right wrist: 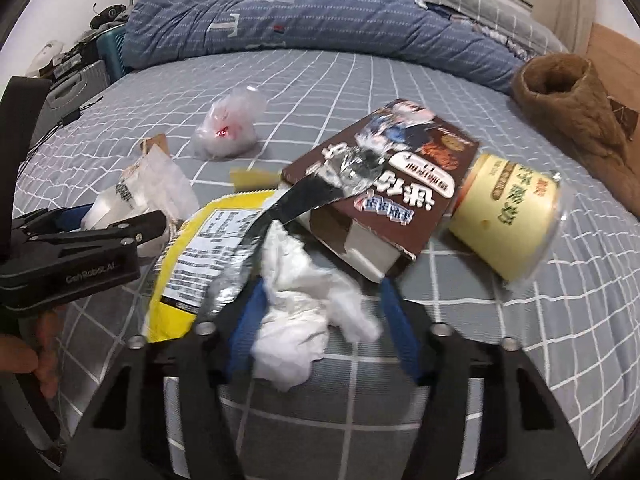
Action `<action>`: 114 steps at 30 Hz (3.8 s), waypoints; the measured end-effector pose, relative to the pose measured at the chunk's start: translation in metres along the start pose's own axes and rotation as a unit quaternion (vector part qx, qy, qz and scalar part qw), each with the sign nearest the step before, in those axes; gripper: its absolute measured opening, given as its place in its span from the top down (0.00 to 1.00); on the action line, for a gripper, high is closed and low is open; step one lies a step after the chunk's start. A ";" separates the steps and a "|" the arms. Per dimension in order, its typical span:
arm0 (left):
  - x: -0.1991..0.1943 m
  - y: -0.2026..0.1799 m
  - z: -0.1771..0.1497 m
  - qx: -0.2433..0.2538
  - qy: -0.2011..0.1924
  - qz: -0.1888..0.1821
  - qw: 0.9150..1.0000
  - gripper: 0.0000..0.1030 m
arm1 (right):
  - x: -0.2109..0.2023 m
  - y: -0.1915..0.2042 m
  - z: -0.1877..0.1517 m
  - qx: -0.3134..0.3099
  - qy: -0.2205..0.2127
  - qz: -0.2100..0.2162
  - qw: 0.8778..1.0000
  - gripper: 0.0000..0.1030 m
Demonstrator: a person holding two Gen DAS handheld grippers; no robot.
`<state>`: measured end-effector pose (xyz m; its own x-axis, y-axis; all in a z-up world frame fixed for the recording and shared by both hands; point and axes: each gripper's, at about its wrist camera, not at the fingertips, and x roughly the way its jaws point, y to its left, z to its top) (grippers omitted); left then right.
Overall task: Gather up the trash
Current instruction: 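Grasp the white drawstring bag with the left tool while the right tool grasps the tissues, then carry the white bag and tissues over the trash bin with both tools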
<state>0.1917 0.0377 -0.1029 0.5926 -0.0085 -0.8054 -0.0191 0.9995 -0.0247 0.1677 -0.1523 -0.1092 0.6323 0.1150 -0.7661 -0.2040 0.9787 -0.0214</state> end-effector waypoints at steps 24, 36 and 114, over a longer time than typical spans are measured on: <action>-0.019 0.006 -0.003 -0.007 -0.006 0.007 1.000 0.43 | -0.018 -0.004 0.000 0.008 -0.009 0.022 1.000 0.80; -0.053 0.002 -0.017 -0.007 -0.026 0.001 1.000 0.43 | -0.052 -0.006 -0.005 0.018 -0.043 0.007 0.999 0.80; -0.200 -0.013 -0.178 -0.004 -0.025 -0.030 0.999 0.43 | -0.202 0.007 -0.124 0.044 -0.068 -0.007 0.997 0.80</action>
<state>-0.0698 0.0213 -0.0470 0.6325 -0.0658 -0.7718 0.0100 0.9970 -0.0768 -0.0543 -0.1902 -0.0344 0.7314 0.1183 -0.6717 -0.1328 0.9907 0.0298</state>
